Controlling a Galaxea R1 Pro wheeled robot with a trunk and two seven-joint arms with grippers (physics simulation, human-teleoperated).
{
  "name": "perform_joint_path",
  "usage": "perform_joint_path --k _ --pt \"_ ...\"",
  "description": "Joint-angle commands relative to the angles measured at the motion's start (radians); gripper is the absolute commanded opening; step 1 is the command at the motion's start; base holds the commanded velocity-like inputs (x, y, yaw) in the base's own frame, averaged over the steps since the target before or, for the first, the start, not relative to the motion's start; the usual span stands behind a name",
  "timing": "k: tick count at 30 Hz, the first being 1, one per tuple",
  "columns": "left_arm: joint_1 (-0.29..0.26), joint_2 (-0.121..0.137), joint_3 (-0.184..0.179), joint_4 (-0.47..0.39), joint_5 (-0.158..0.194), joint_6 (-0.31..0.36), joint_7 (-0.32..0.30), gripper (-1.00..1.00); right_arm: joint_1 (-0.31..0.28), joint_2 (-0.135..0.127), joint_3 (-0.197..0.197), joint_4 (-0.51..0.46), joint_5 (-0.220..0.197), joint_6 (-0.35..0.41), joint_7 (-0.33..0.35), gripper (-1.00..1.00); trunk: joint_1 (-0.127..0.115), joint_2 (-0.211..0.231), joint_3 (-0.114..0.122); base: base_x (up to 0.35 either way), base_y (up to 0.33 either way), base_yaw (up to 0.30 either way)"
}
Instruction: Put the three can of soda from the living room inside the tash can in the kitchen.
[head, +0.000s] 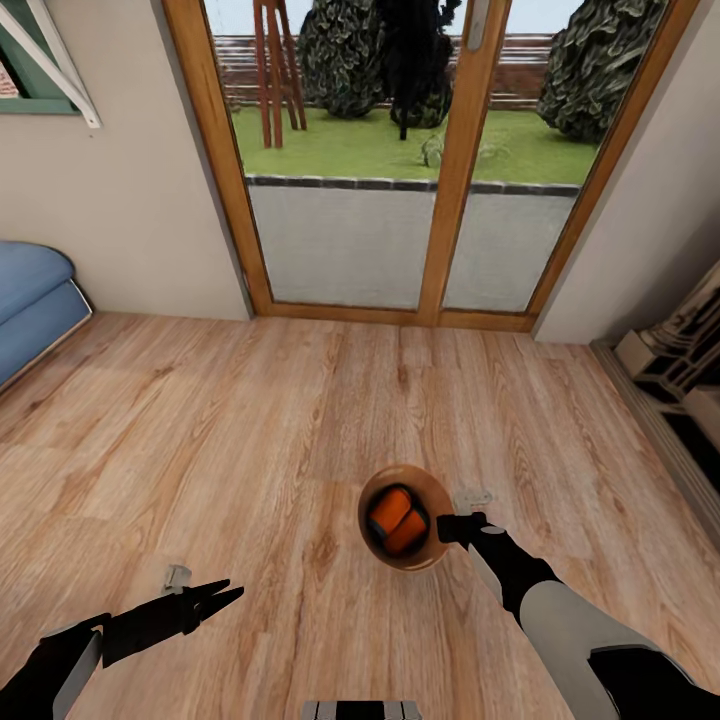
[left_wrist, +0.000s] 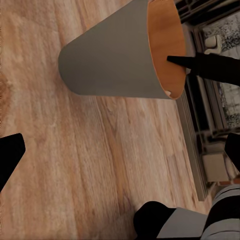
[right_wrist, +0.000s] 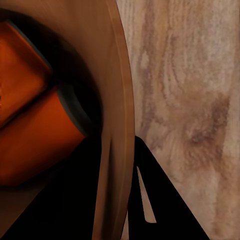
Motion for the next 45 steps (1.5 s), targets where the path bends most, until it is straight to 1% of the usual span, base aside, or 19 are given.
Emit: perform_joint_path --k 1,3,10,19,24,33,41,45 --pt "0.000 0.000 0.000 0.000 0.000 0.000 0.000 1.00 -0.001 0.000 -0.003 -0.002 -0.005 0.000 0.005 -1.00 0.004 -0.007 -0.003 0.000 0.000 0.000" --pt "0.000 0.000 0.000 0.000 0.000 0.000 0.000 1.00 -0.001 0.000 -0.003 -0.002 -0.005 0.000 0.005 -1.00 0.012 -0.021 -0.009 0.000 0.000 0.000" --pt "0.000 0.000 0.000 0.000 0.000 0.000 0.000 1.00 -0.001 0.000 -0.003 -0.002 -0.005 0.000 0.005 -1.00 0.012 -0.021 -0.009 0.000 0.000 0.000" --pt "0.000 0.000 0.000 0.000 0.000 0.000 0.000 1.00 0.000 0.000 -0.003 -0.002 -0.005 0.000 0.005 -1.00 0.046 -0.084 -0.038 0.000 0.000 0.000" --pt "0.000 0.000 0.000 0.000 0.000 0.000 0.000 1.00 -0.001 0.000 -0.003 -0.002 -0.005 0.000 0.005 -1.00 0.046 -0.084 -0.038 0.000 0.000 0.000" --pt "0.000 0.000 0.000 0.000 0.000 0.000 0.000 1.00 0.000 0.000 -0.003 -0.001 -0.005 -0.001 0.005 -1.00 0.081 -0.147 -0.066 0.000 0.000 0.000" --pt "0.000 0.000 0.000 0.000 0.000 0.000 0.000 1.00 -0.001 0.001 -0.003 0.000 -0.005 -0.001 0.005 -1.00 0.081 -0.147 -0.066 0.000 0.000 0.000" --pt "0.000 0.000 0.000 0.000 0.000 0.000 -0.001 1.00 0.000 0.001 -0.003 0.000 -0.005 0.000 0.005 -1.00 0.096 -0.175 -0.078 0.000 0.000 0.000"
